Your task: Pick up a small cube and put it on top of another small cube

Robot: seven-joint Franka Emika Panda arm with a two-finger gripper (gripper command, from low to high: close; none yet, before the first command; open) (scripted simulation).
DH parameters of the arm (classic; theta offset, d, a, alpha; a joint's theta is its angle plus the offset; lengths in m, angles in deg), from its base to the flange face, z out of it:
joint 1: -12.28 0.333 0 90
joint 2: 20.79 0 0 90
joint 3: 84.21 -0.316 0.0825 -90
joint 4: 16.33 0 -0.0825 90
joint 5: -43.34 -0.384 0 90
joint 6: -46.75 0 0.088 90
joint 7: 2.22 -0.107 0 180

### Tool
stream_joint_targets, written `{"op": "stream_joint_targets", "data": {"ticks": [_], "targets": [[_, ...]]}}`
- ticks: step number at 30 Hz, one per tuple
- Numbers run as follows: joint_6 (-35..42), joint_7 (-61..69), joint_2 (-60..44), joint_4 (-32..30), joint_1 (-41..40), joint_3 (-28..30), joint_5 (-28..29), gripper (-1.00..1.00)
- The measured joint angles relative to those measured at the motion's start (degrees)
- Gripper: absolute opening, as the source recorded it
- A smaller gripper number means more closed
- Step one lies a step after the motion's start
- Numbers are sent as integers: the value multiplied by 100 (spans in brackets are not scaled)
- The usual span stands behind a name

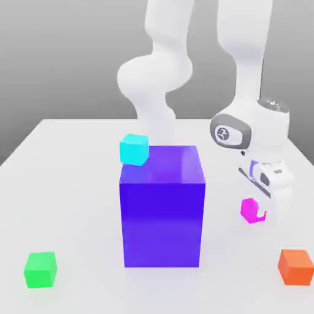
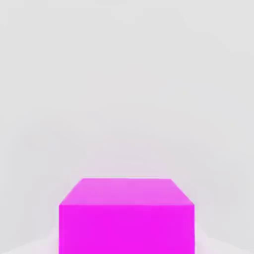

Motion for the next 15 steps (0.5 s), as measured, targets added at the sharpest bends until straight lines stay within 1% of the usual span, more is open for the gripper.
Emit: {"op": "stream_joint_targets", "data": {"ticks": [2, 4, 8, 10, 15], "targets": [[242, 63, 296, -51, -135, -143, -66, -100], [556, 202, 680, -121, -243, -297, -249, -100], [1215, 395, 1493, -277, -177, -334, -550, -100], [1364, 75, 1570, -191, -405, -197, -469, -100], [1462, -1178, 1409, 220, -1100, 111, 6, -100]]}}
